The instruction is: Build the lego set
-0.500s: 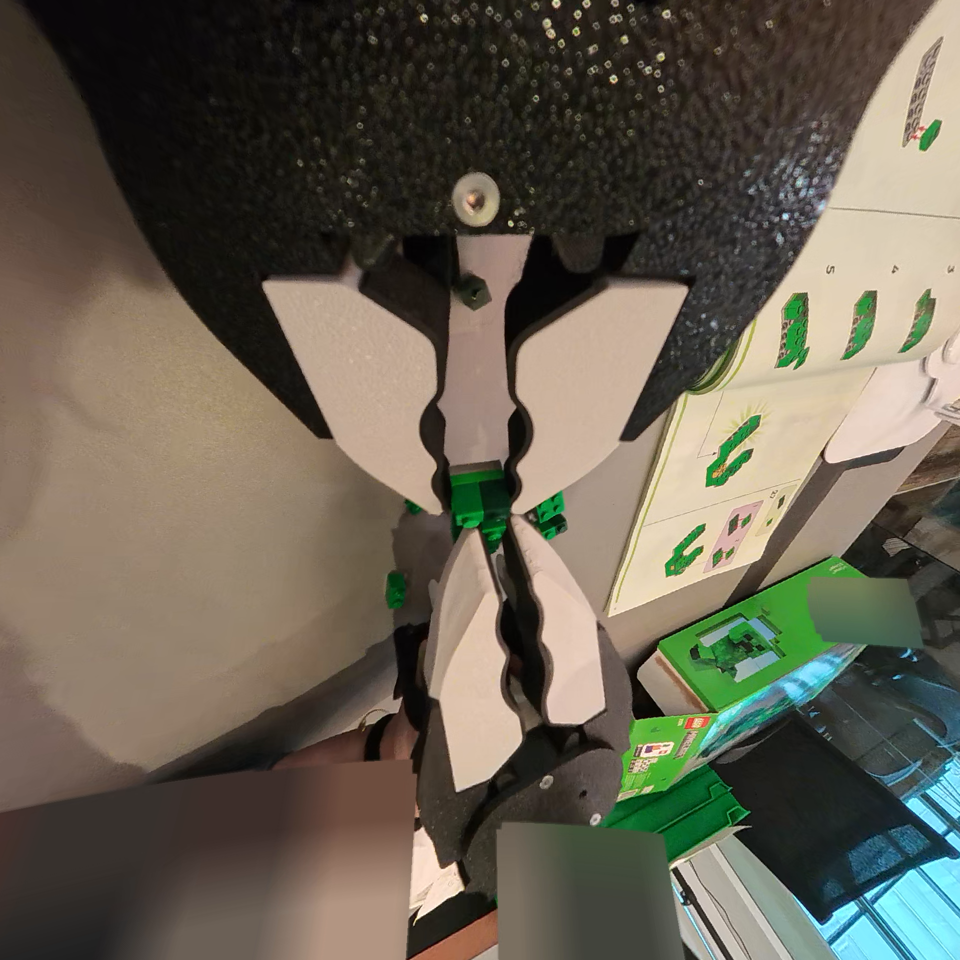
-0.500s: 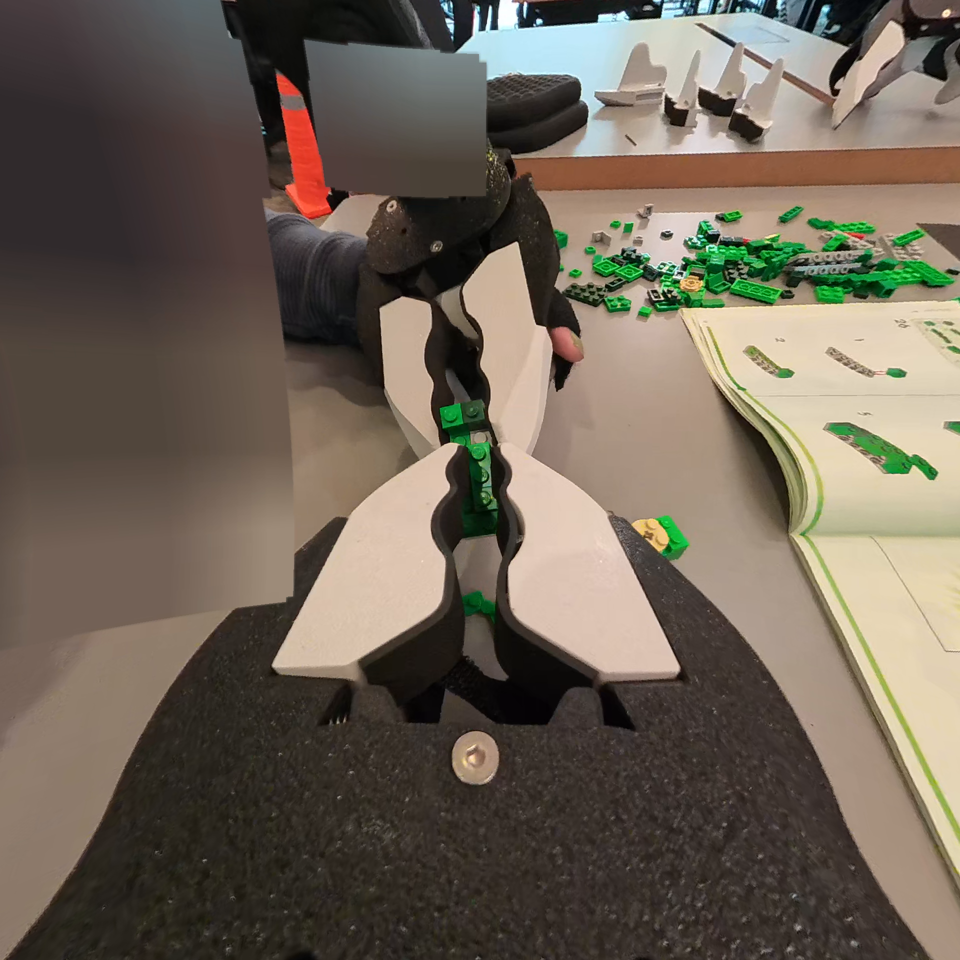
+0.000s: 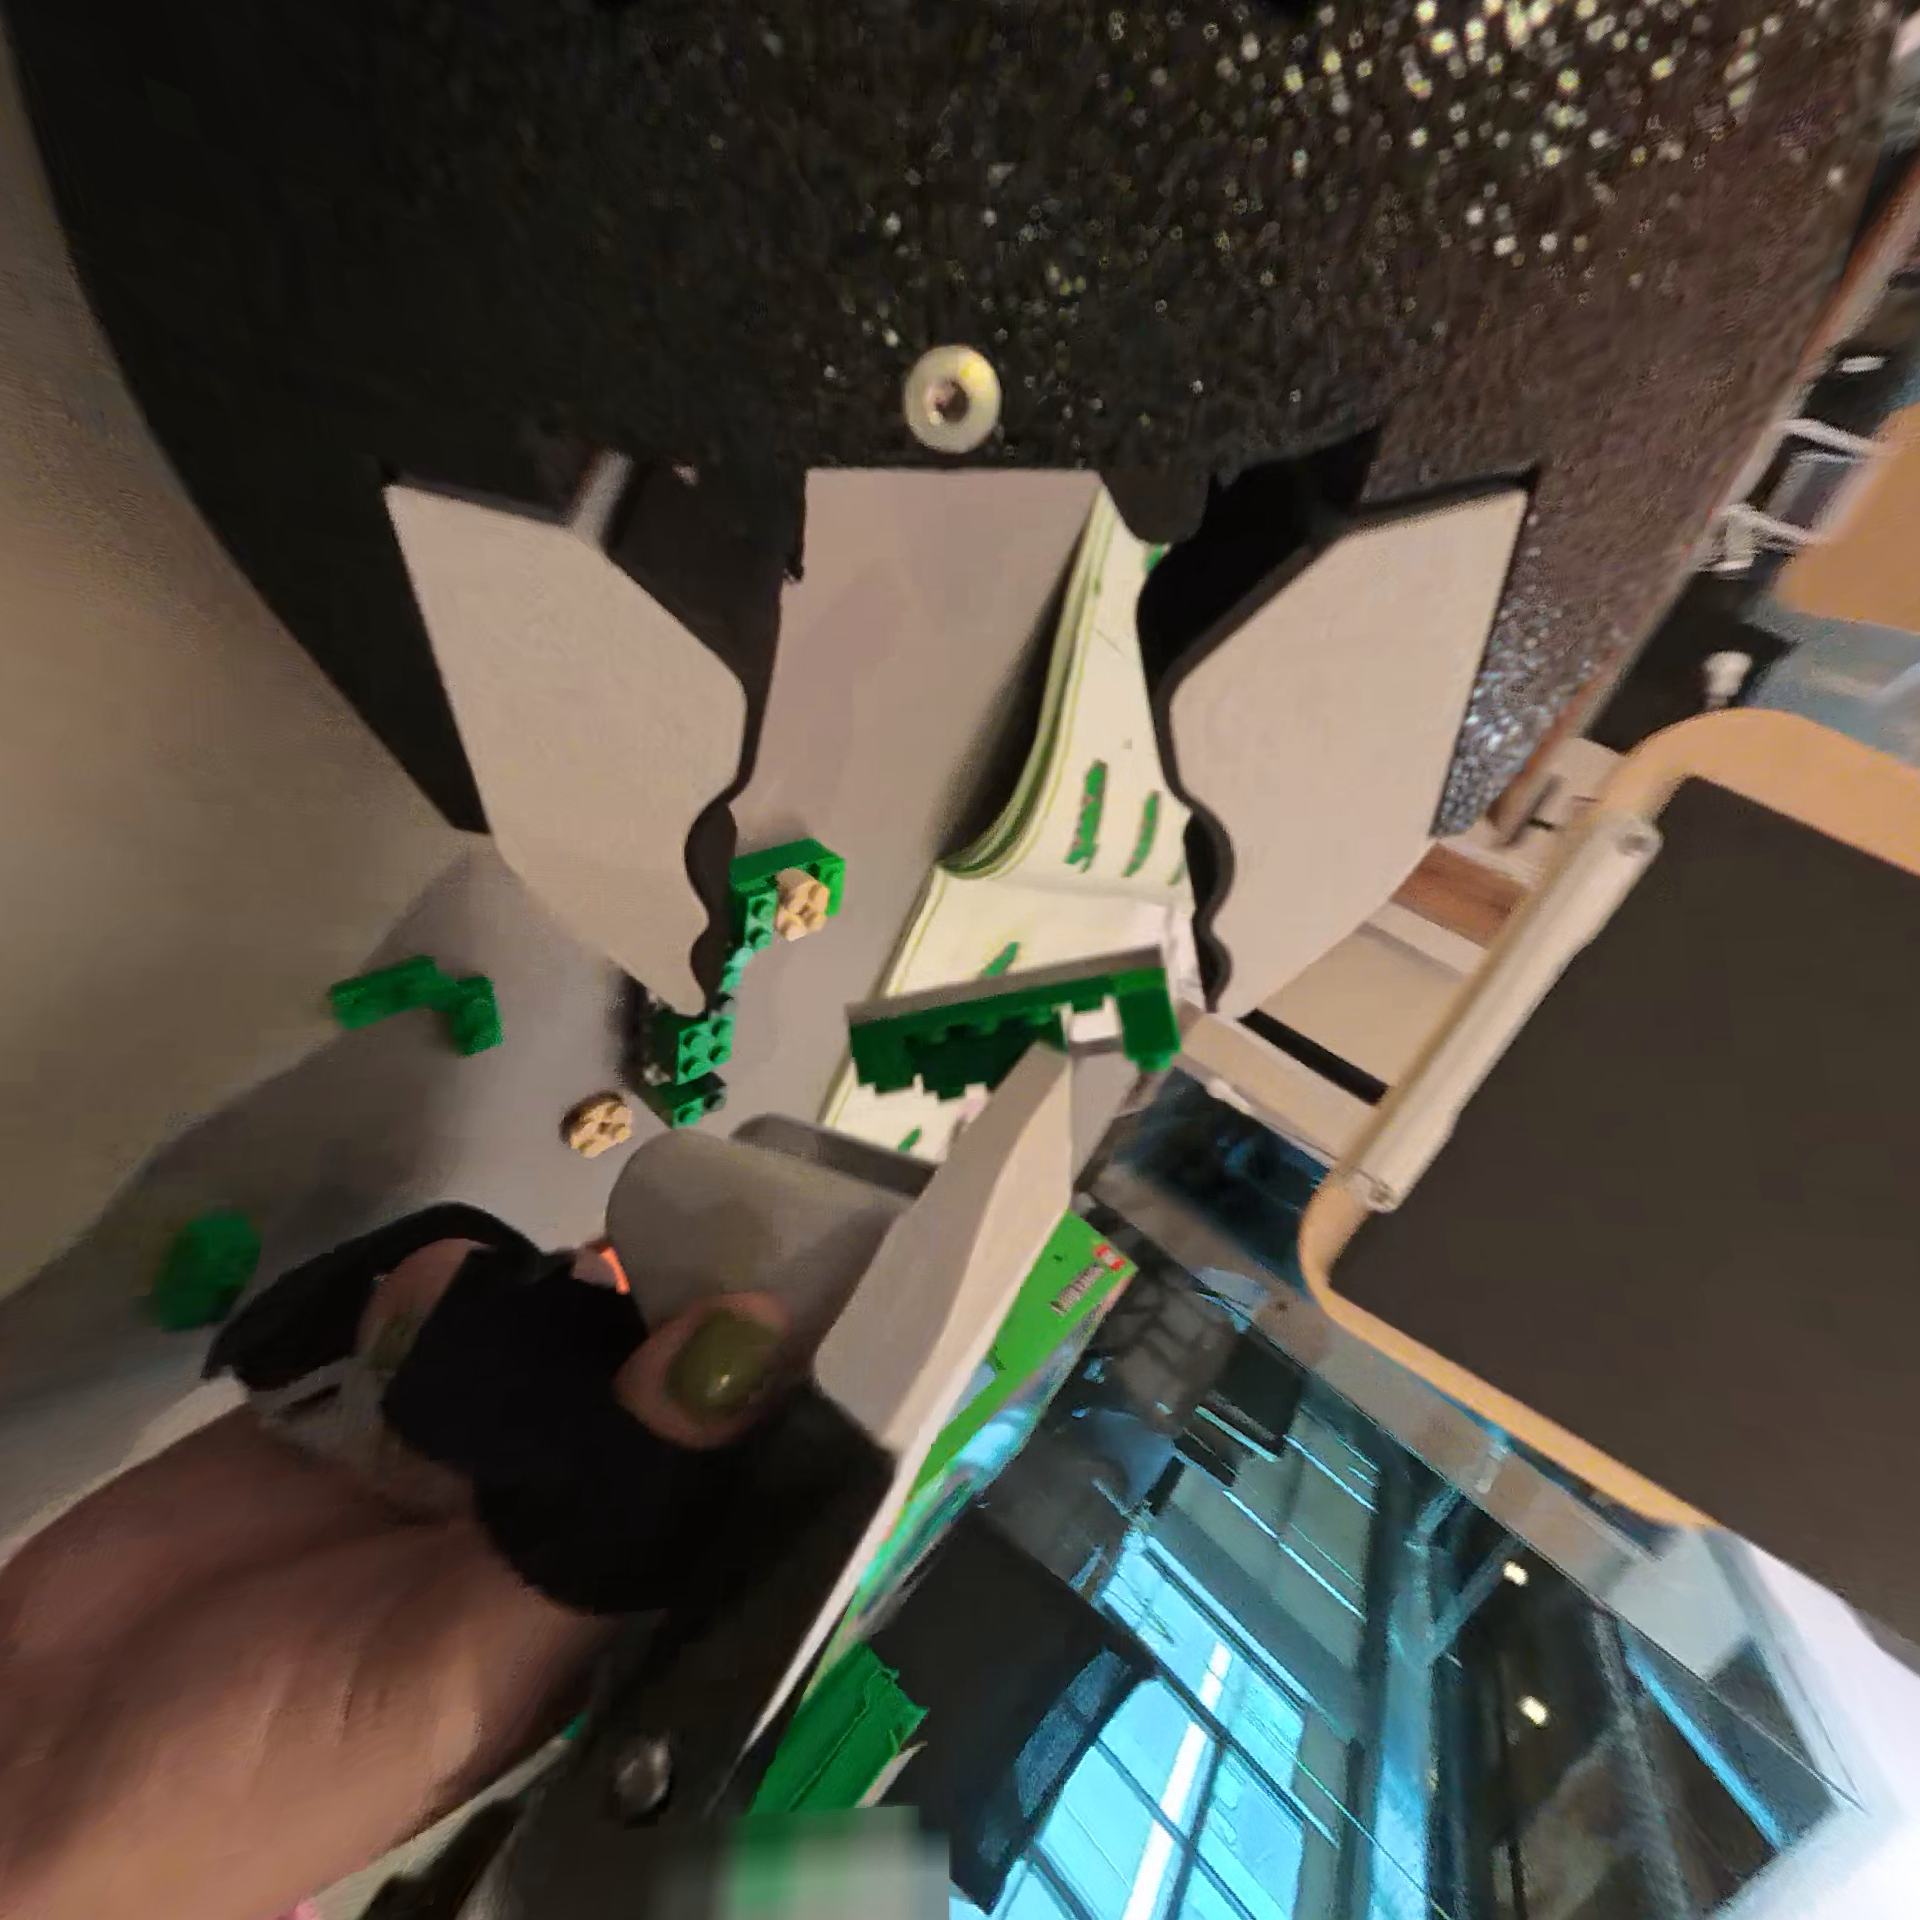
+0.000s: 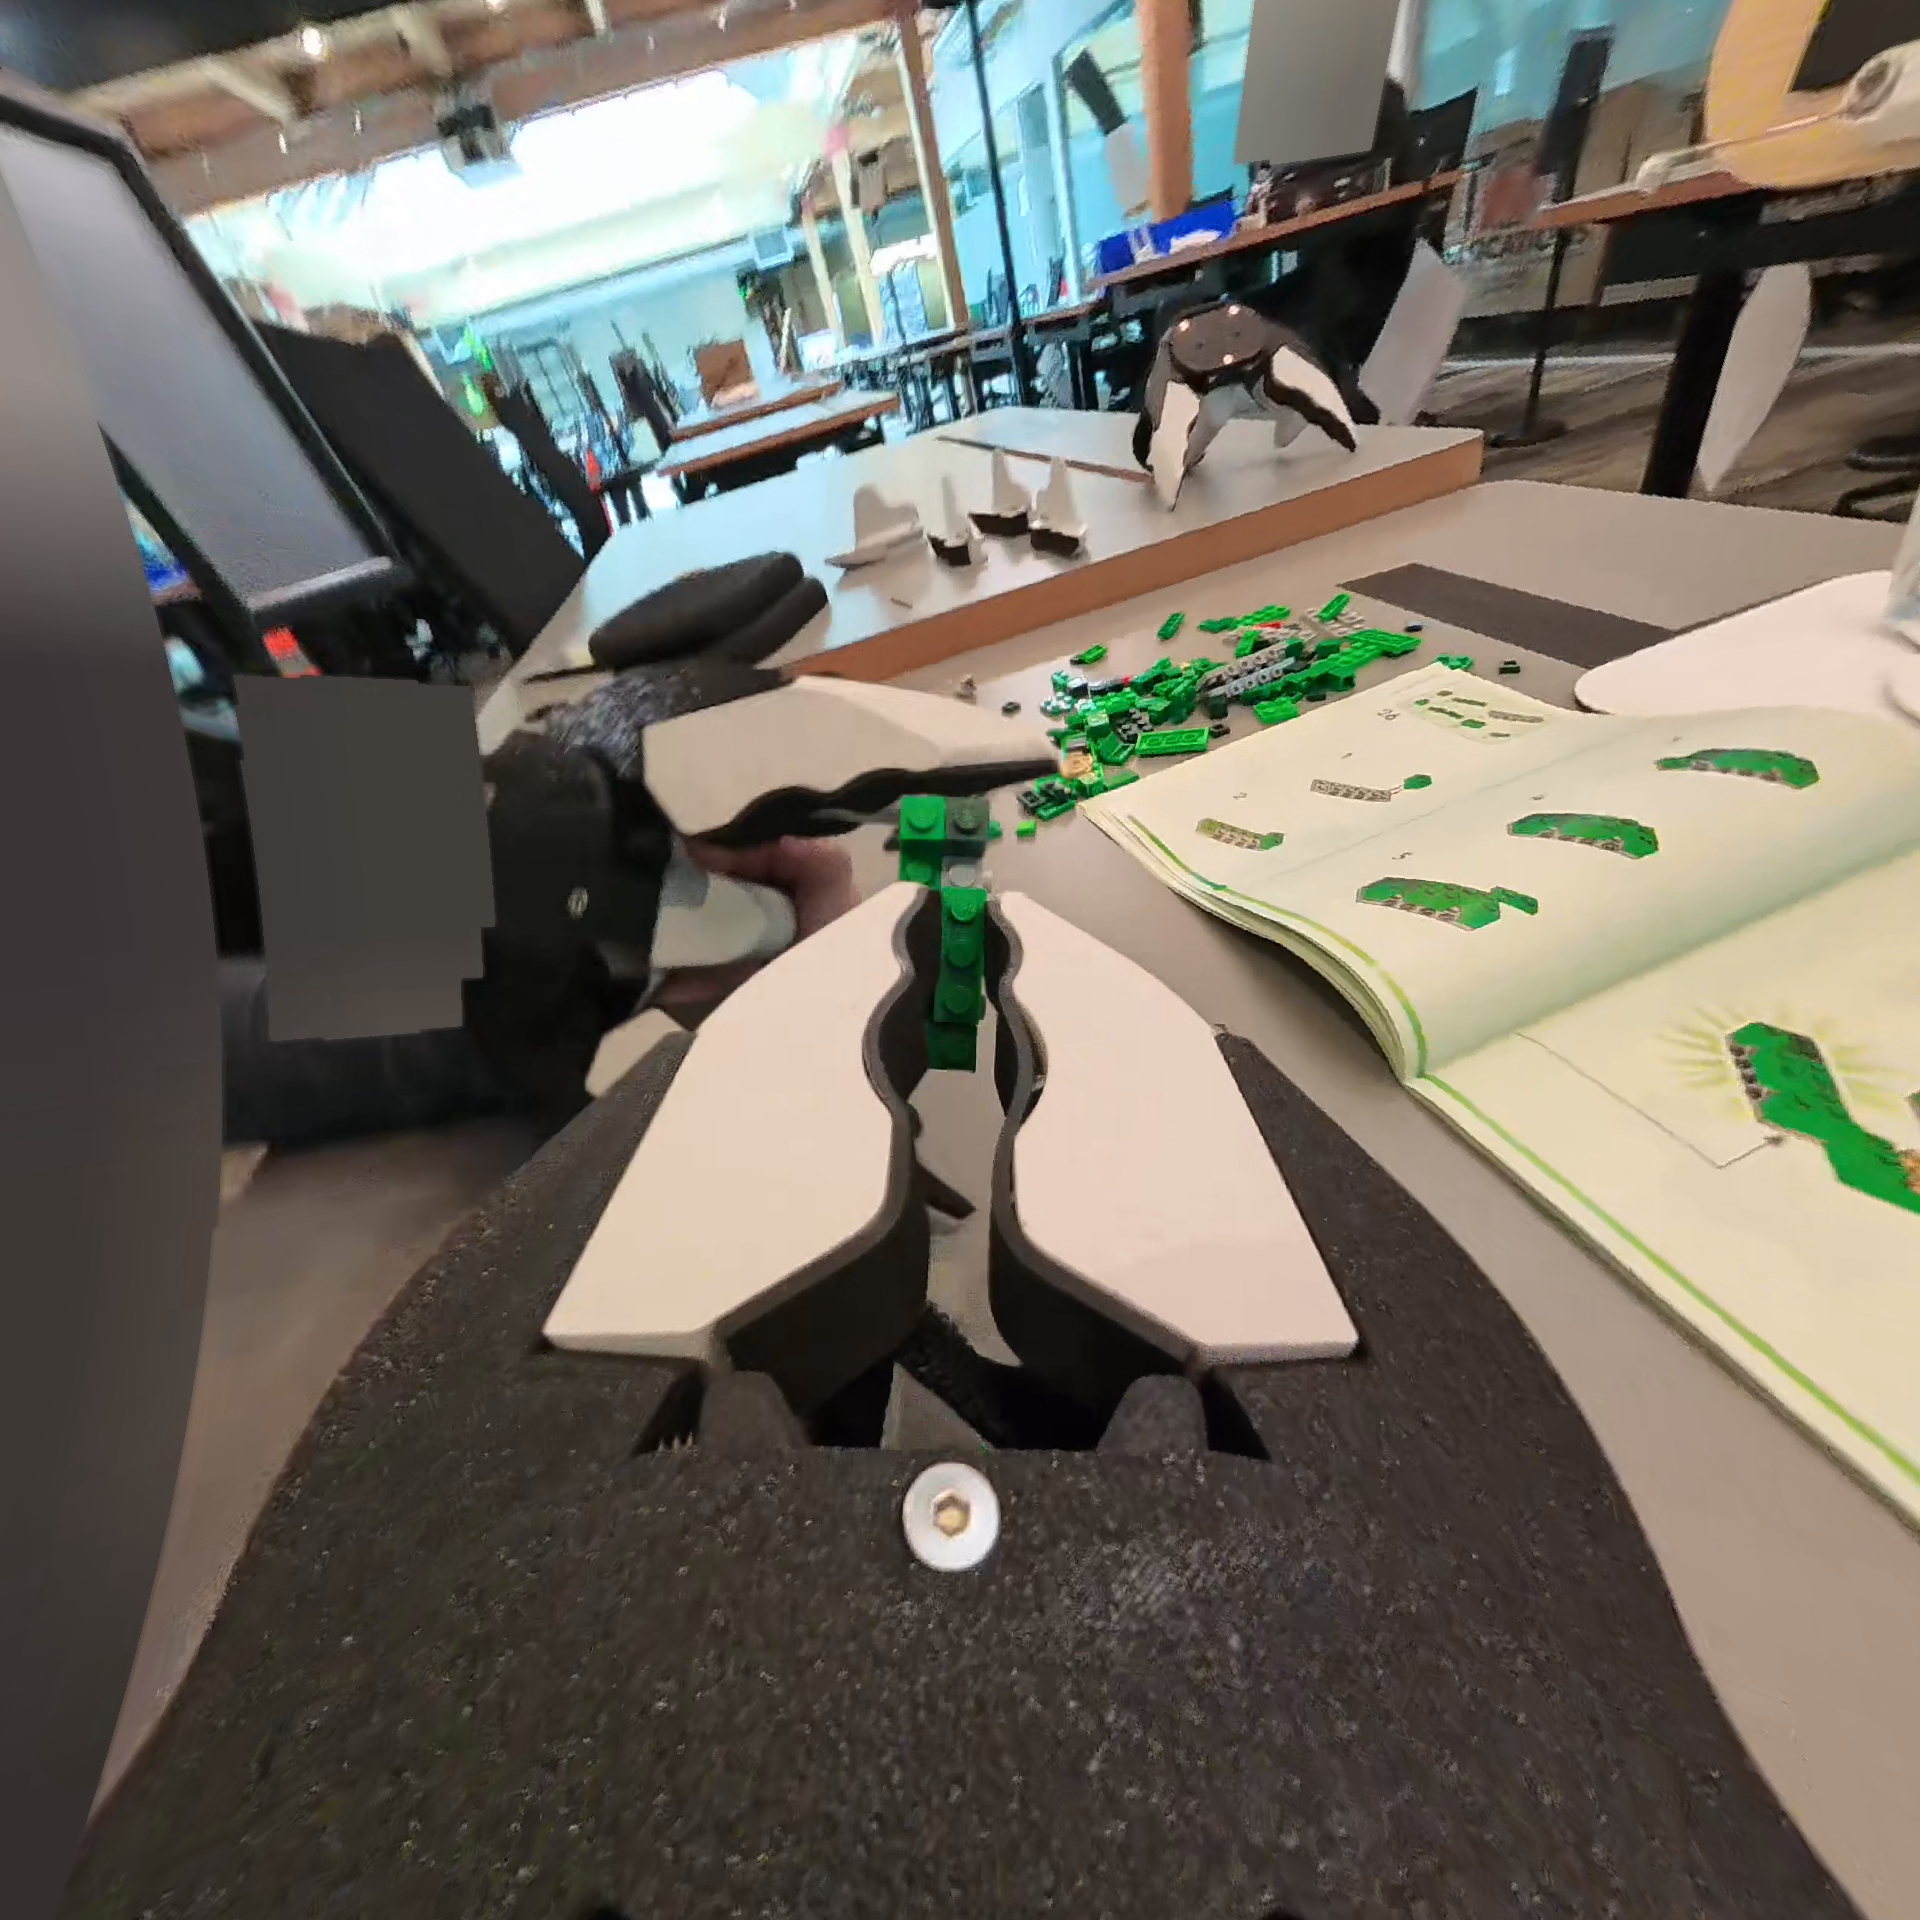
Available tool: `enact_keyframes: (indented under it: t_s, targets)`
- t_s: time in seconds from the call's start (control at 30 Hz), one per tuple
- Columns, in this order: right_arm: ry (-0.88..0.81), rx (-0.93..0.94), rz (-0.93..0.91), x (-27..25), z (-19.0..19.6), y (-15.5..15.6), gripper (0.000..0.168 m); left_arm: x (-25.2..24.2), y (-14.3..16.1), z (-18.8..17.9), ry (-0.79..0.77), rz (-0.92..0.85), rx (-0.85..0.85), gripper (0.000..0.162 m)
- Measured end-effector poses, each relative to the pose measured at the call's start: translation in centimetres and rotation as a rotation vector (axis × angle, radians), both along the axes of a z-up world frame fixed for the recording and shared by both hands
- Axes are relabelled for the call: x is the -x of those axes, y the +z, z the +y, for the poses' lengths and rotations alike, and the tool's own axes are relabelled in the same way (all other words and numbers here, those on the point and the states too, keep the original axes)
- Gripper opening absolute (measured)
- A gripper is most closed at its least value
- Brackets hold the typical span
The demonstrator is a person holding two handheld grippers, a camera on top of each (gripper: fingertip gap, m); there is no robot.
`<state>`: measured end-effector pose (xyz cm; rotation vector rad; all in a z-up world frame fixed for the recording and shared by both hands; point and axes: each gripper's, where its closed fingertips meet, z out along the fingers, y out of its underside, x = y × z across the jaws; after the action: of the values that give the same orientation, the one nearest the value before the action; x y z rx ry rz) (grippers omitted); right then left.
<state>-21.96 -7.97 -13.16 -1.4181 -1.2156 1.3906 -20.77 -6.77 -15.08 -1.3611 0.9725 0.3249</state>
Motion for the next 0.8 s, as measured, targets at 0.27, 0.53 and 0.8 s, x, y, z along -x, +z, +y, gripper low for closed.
enact_keyframes:
  t_s: [0.27,0.53,0.8]
  targets:
    - [-0.008,0.04,0.032,0.7,-0.8,0.4,0.007,1.2,1.6,0.0,0.105,0.01,-0.096,0.067]
    - [-0.02,-0.114,-0.08,0.7,-0.8,-0.3,0.008,1.2,0.8,-0.2,0.068,0.107,-0.09,0.056]
    - [0.071,-0.118,-0.2,0.2,-1.4,-0.9,0.008,0.5,0.6,-0.7,-0.009,0.116,-0.084,0.055]
